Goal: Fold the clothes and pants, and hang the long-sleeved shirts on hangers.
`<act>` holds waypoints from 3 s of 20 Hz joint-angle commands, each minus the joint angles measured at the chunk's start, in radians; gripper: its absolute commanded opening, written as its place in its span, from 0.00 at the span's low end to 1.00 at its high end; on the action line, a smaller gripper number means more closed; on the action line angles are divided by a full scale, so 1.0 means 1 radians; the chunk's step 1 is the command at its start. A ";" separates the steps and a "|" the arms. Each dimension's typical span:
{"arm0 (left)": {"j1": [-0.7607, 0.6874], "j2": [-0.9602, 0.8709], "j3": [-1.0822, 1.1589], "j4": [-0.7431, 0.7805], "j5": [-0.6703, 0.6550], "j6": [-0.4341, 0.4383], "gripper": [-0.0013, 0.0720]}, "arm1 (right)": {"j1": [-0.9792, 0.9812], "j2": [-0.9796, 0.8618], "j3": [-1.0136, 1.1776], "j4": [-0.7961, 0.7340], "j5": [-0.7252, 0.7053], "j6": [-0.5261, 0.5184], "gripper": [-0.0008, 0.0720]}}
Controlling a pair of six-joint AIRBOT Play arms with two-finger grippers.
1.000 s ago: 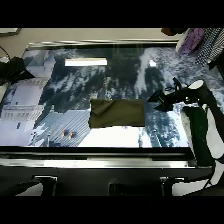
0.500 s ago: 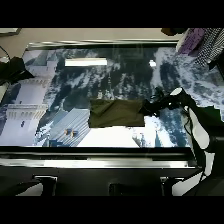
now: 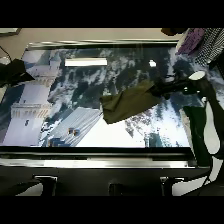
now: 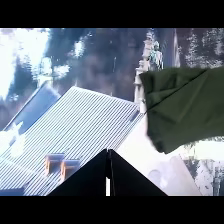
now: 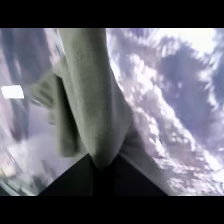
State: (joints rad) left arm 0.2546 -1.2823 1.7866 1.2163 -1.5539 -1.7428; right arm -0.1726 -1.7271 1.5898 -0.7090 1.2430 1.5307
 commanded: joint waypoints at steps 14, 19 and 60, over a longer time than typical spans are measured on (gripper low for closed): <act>0.002 0.001 0.000 0.000 -0.011 0.016 0.04 | -0.380 0.175 0.223 -0.203 -0.231 0.628 0.05; 0.002 0.001 0.000 0.000 -0.032 0.016 0.04 | -0.381 0.270 0.223 -0.442 -0.250 0.846 0.05; 0.001 0.006 0.000 0.183 -0.187 0.030 0.04 | -0.382 0.653 -0.565 -1.318 0.381 0.583 0.05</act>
State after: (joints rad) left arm 0.2554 -1.2774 1.7866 1.3983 -1.7409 -1.7126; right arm -0.5541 -1.0763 1.0512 -1.9976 1.6337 2.1128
